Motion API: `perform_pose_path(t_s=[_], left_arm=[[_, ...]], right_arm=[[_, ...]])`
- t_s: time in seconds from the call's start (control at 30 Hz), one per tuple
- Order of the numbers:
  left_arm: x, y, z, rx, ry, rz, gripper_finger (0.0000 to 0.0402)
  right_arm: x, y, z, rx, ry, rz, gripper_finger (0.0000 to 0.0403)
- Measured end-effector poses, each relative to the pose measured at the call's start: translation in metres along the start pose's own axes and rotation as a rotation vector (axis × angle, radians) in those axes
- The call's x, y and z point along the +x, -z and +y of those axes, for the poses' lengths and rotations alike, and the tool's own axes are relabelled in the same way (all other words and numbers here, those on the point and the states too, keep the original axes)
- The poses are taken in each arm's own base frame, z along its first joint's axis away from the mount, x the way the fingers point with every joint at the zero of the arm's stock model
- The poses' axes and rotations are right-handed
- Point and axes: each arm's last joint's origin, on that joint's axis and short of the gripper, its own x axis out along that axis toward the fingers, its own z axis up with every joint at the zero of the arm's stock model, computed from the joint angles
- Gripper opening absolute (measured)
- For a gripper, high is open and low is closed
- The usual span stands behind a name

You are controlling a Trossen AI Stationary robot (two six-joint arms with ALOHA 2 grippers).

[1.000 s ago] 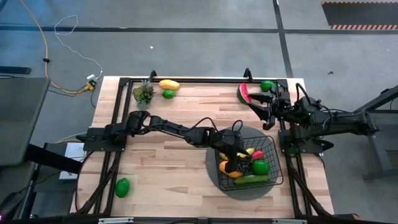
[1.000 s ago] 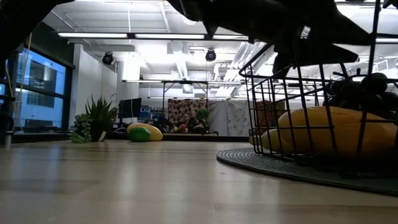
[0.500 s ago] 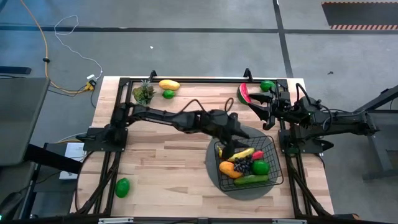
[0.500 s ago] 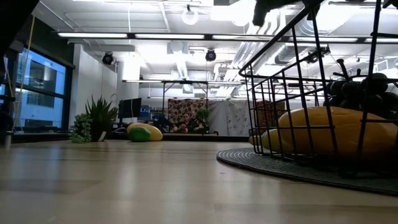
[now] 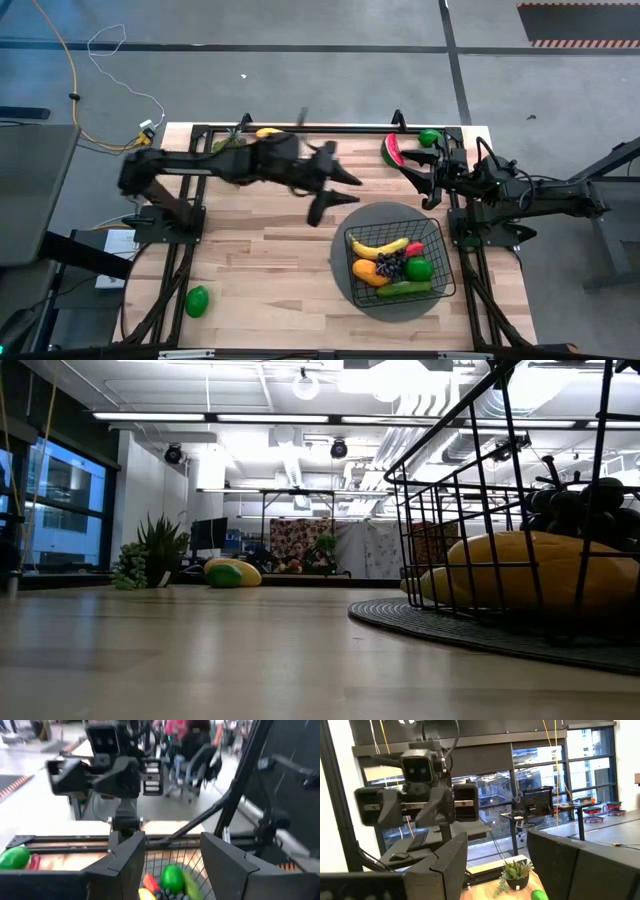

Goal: Build produce basket
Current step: Put the red chili pepper into the black basket

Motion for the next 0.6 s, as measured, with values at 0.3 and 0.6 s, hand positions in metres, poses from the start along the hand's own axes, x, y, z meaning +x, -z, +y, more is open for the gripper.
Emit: perform_pose_path(t_s=[0.3, 0.6], left_arm=[[-0.068, 0.064, -0.013, -0.101, -0.106, -0.294, 0.0179], [-0.115, 0.095, -0.02, -0.109, -0.148, -0.362, 0.0179]], right_arm=[[0.0, 0.001, 0.0, -0.002, 0.001, 0.007, 0.0188], [0.0, 0.001, 0.0, -0.006, 0.002, 0.013, 0.0188]])
